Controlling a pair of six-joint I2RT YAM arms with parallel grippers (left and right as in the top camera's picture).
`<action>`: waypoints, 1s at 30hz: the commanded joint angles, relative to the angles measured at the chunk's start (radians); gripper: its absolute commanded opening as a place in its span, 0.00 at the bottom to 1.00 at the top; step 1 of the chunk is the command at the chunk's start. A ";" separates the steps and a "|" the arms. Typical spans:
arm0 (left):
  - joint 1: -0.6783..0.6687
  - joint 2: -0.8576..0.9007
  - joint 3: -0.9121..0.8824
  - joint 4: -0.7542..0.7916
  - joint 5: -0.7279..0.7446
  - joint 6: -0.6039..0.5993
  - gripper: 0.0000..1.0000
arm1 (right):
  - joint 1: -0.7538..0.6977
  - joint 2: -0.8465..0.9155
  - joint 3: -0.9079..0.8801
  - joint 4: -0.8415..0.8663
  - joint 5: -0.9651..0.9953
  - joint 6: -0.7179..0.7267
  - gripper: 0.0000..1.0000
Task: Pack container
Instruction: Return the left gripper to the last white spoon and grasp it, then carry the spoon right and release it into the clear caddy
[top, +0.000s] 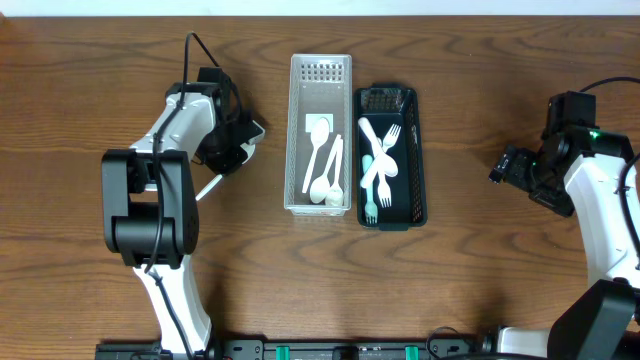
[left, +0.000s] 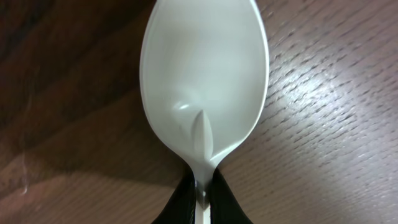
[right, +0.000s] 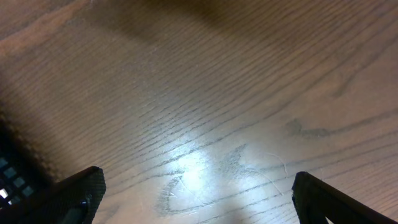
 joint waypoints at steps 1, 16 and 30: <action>-0.011 0.003 -0.025 -0.012 -0.114 -0.083 0.06 | -0.006 0.003 -0.002 -0.002 -0.005 0.011 0.99; -0.166 -0.514 0.075 -0.077 0.136 -0.371 0.06 | -0.006 0.003 -0.002 -0.006 -0.035 0.011 0.99; -0.353 -0.395 0.046 0.064 0.215 -0.840 0.06 | -0.006 0.003 -0.002 -0.006 -0.065 0.011 0.99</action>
